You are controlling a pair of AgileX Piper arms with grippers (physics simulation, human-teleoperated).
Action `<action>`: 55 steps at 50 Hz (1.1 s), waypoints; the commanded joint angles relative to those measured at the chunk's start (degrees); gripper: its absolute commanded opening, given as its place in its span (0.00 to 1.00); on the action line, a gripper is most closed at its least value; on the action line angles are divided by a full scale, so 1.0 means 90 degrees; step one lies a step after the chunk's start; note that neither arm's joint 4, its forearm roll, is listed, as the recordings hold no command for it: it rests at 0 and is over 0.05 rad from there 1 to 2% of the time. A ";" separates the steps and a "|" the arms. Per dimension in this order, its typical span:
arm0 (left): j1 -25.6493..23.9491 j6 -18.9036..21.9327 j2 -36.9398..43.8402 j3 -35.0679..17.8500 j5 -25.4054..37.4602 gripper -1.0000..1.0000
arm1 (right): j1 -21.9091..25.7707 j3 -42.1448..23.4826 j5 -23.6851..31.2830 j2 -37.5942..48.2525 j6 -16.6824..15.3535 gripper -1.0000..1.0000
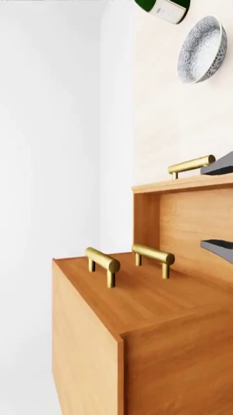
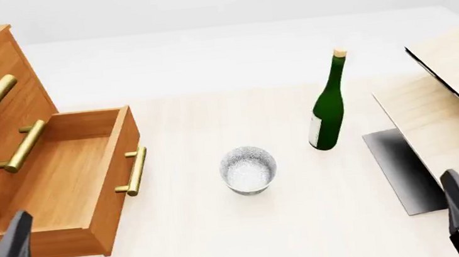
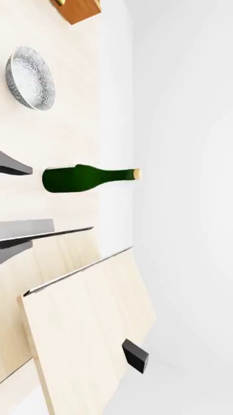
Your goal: Put the bowl in the bottom drawer of the cabinet.
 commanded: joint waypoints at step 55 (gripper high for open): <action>-0.4541 -0.0284 0.3395 -0.2354 -0.1386 1.00 | -0.0006 -0.0044 0.0054 -0.0006 0.0003 1.00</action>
